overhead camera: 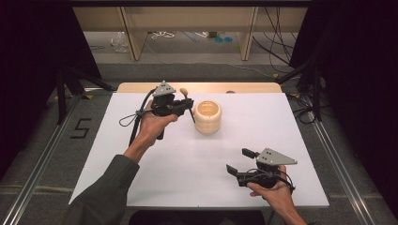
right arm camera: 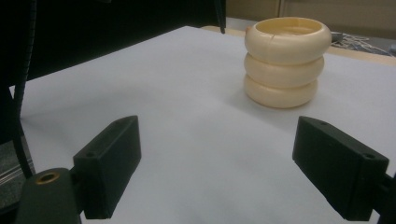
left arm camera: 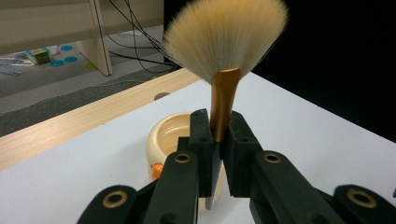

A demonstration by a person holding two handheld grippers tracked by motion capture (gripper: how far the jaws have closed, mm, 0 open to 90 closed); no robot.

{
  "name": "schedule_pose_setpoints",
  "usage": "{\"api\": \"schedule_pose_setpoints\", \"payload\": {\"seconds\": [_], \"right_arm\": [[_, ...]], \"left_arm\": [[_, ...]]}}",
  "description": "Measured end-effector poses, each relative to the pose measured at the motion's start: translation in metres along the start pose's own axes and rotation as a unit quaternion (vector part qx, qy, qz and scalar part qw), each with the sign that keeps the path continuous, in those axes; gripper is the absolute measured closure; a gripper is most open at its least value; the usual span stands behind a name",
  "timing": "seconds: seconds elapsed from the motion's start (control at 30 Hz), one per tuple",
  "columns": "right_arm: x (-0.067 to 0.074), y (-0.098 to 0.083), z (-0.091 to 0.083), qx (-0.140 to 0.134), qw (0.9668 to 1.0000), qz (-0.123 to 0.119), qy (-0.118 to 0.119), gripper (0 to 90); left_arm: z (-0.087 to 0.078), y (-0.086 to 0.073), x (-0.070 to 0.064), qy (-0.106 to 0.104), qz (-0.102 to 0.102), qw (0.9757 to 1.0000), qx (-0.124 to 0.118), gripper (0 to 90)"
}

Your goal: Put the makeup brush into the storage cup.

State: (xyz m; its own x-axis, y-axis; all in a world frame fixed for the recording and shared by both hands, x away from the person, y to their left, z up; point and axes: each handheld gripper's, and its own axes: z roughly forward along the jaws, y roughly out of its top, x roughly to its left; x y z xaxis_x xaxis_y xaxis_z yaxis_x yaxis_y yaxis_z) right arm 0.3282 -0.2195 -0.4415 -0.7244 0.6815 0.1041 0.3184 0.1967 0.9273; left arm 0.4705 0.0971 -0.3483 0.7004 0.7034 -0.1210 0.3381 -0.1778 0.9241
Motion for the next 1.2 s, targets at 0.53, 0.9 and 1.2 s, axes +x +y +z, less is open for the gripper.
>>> {"api": "schedule_pose_setpoints", "payload": {"seconds": [0.53,0.9,1.2], "right_arm": [[-0.001,0.000,0.001,-0.006,0.9999,-0.008,-0.001,16.3],[-0.001,0.000,0.001,-0.008,0.9999,-0.008,0.002,16.4],[-0.001,0.000,0.002,-0.007,0.9999,-0.009,0.003,16.4]], "left_arm": [[0.017,0.011,-0.004,-0.004,0.005,1.0000,0.003,83.0],[0.028,0.017,-0.006,-0.005,0.007,1.0000,-0.001,83.0],[0.038,0.019,-0.005,0.004,0.005,1.0000,0.002,83.0]]}}
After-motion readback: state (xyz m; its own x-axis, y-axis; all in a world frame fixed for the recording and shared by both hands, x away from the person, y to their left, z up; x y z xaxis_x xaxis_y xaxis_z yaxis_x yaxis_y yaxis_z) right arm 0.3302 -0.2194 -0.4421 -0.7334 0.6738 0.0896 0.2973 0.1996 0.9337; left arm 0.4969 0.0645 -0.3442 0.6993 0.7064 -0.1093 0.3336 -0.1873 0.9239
